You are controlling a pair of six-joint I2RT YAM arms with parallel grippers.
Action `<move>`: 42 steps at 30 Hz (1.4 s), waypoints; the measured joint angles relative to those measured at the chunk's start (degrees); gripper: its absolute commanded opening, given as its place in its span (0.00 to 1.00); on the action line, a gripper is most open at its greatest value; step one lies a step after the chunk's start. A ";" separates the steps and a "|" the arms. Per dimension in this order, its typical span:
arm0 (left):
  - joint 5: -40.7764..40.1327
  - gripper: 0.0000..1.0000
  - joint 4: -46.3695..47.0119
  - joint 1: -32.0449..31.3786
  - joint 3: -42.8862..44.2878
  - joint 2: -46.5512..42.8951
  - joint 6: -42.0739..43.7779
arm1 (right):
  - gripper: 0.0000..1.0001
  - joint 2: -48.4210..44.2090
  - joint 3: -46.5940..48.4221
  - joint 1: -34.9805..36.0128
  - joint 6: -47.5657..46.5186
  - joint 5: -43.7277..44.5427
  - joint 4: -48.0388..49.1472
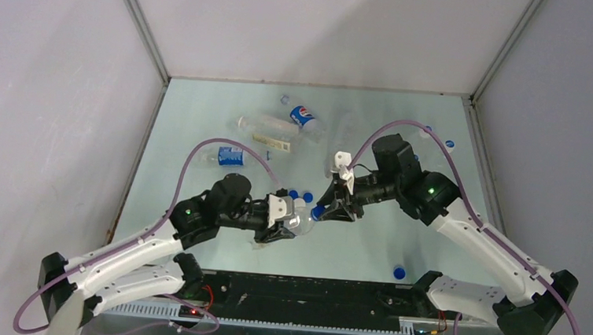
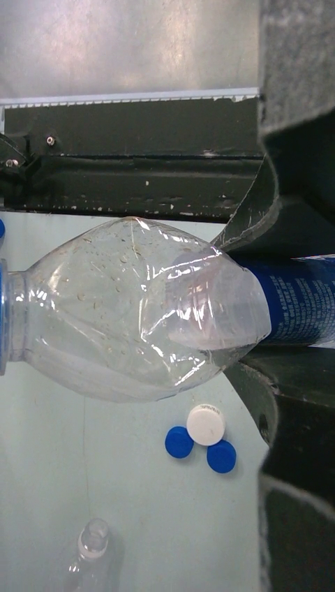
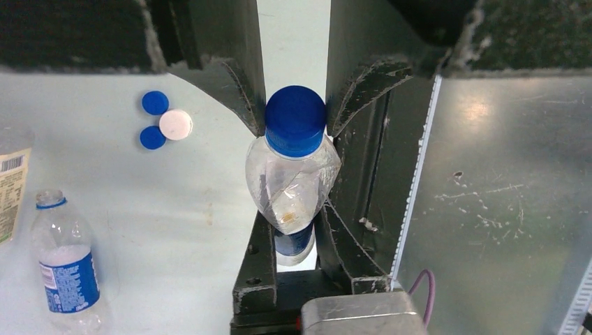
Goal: Screw on the bottle caps
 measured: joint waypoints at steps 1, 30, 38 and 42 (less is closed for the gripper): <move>-0.83 0.26 0.52 -0.26 -0.28 -0.22 0.02 | 0.00 0.07 0.02 -0.02 0.81 0.17 0.17; -15.47 0.26 27.63 -3.85 -9.33 -3.87 -11.93 | 0.00 -5.81 -3.82 -2.12 19.89 8.59 19.47; -18.12 0.26 28.46 -5.18 -9.51 -3.74 -11.63 | 0.00 -5.66 -3.74 -2.25 21.99 9.57 19.69; -20.52 0.26 28.37 -6.38 -9.49 -3.39 -9.99 | 0.00 -5.38 -3.10 -2.25 22.38 10.40 18.01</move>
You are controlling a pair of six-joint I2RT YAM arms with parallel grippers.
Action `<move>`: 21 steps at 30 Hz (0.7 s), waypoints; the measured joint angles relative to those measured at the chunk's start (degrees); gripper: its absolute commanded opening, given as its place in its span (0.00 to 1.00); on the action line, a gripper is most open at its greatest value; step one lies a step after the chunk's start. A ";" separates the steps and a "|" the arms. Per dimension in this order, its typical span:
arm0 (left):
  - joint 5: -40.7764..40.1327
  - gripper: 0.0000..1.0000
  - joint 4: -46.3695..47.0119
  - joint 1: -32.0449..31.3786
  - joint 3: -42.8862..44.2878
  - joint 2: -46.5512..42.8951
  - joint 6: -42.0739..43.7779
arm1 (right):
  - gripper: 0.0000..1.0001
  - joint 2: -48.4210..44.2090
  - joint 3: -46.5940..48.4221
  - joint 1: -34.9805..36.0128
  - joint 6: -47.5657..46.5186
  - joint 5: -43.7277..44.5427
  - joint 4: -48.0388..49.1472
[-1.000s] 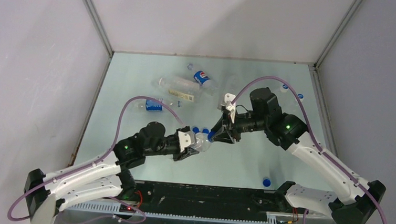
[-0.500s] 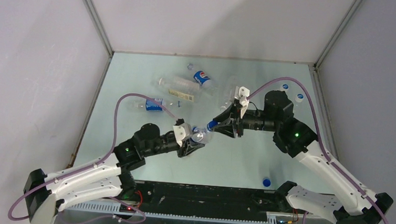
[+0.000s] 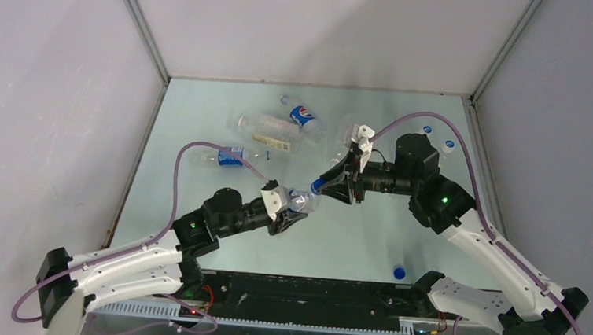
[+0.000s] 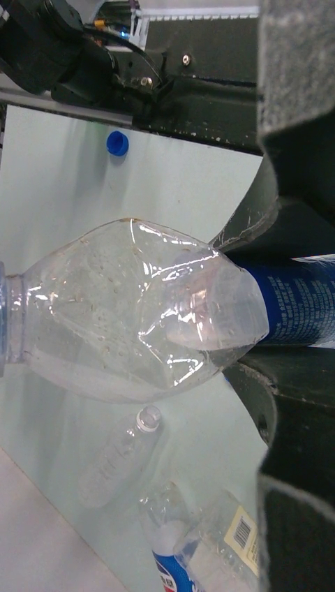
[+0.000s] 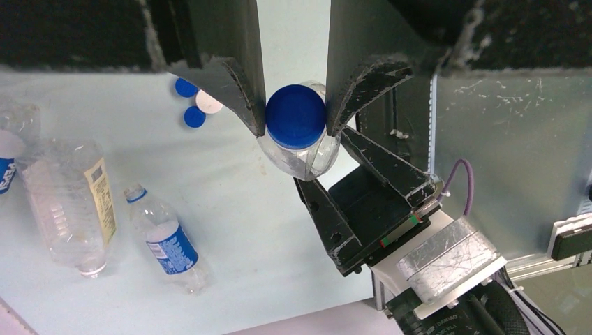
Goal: Screw on the bottle caps
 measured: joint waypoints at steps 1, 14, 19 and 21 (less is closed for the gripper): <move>-0.59 0.25 0.00 -0.33 0.00 0.15 0.39 | 0.00 0.11 0.26 0.00 0.20 0.20 -0.55; -9.60 0.25 1.01 -4.02 -0.02 1.79 4.39 | 0.00 1.09 2.01 -0.24 5.03 3.91 -4.81; -11.96 0.25 2.78 -4.68 -0.04 2.45 5.14 | 0.00 1.07 2.56 -0.24 7.28 5.57 -4.87; -12.68 0.25 3.15 -4.87 -0.04 2.69 5.60 | 0.00 1.09 2.62 -0.24 8.13 6.10 -4.90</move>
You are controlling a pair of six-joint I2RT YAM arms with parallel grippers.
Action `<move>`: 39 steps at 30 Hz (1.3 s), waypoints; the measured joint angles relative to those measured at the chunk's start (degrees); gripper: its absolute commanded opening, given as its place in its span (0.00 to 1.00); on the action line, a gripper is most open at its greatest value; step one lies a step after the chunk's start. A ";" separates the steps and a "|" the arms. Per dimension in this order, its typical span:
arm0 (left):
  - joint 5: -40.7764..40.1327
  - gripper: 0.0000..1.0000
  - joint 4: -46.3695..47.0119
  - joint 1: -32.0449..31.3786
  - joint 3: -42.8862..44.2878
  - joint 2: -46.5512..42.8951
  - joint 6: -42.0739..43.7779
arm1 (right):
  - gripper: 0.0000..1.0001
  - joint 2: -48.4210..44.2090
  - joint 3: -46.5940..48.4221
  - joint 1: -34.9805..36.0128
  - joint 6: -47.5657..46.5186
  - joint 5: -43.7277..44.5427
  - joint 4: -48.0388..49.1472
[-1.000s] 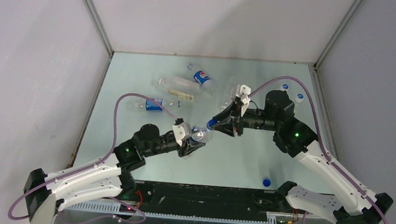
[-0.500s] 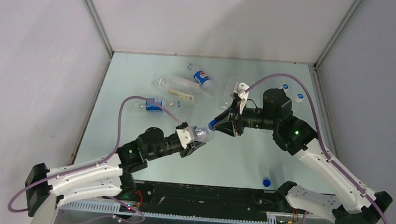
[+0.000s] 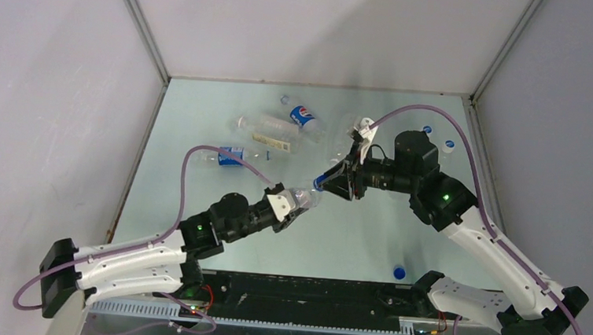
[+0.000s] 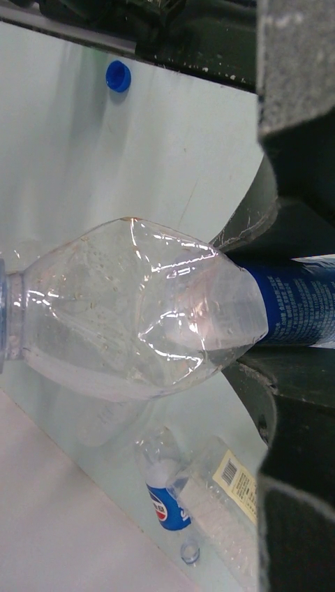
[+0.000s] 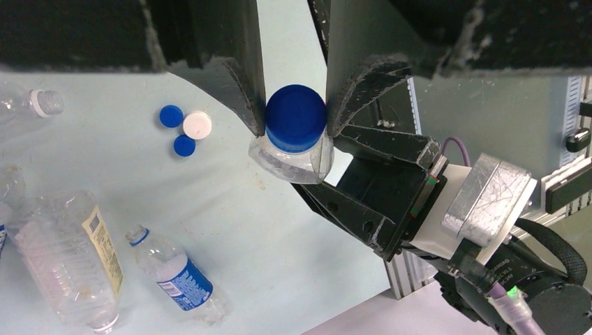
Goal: Screw on the bottle caps
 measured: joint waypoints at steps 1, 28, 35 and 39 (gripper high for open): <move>-0.35 0.25 0.13 -0.11 0.00 0.15 0.31 | 0.00 0.00 0.00 0.00 0.48 0.31 -0.04; -12.59 0.24 2.29 -1.57 0.02 4.26 9.99 | 0.00 1.92 0.02 4.37 17.49 18.34 -0.85; -15.63 0.24 2.75 -2.14 0.02 4.61 9.86 | 0.00 1.99 0.02 7.32 18.29 24.72 -0.33; -16.81 0.24 2.91 -2.29 0.02 4.61 9.92 | 0.00 1.99 0.02 7.67 18.45 25.59 -0.20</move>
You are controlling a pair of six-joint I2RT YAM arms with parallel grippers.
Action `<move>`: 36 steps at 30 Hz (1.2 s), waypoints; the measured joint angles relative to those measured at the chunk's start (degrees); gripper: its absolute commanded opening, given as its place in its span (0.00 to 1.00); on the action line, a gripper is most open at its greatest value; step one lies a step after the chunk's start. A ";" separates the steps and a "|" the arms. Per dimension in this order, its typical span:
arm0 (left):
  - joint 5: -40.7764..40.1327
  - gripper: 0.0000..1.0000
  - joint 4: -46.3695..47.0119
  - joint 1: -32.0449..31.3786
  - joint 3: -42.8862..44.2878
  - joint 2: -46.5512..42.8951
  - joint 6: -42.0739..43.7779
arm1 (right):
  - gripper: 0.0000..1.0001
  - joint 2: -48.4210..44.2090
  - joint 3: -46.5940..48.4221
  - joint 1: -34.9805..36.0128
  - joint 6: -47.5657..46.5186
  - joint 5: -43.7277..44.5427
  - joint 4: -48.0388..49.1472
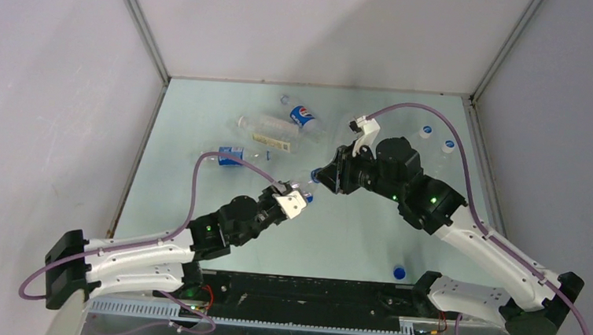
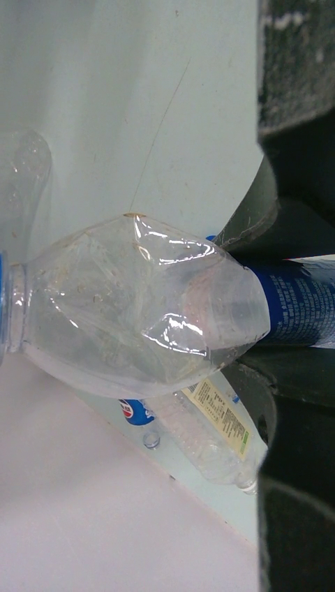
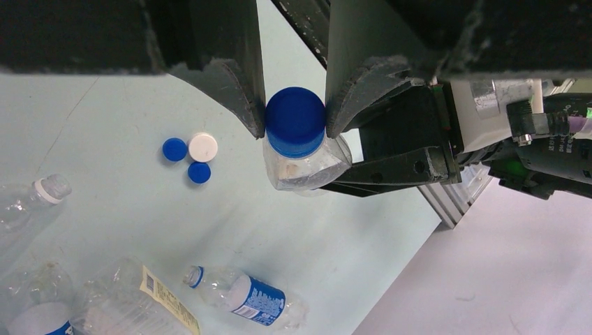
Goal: Screw on the bottle caps
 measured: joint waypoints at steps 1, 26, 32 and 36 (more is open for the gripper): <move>-0.26 0.24 0.04 0.00 0.00 0.00 0.02 | 0.00 0.00 0.00 0.04 0.09 0.11 0.02; -6.91 0.24 4.42 -1.62 -0.11 2.82 5.66 | 0.00 1.42 0.52 0.87 16.00 7.67 -0.44; -8.02 0.24 4.28 -1.62 -0.11 3.04 7.17 | 0.03 1.97 0.52 1.03 19.23 8.96 -0.66; -8.39 0.24 4.31 -1.62 -0.11 3.04 7.87 | 0.09 2.05 0.52 1.29 20.96 9.75 -0.63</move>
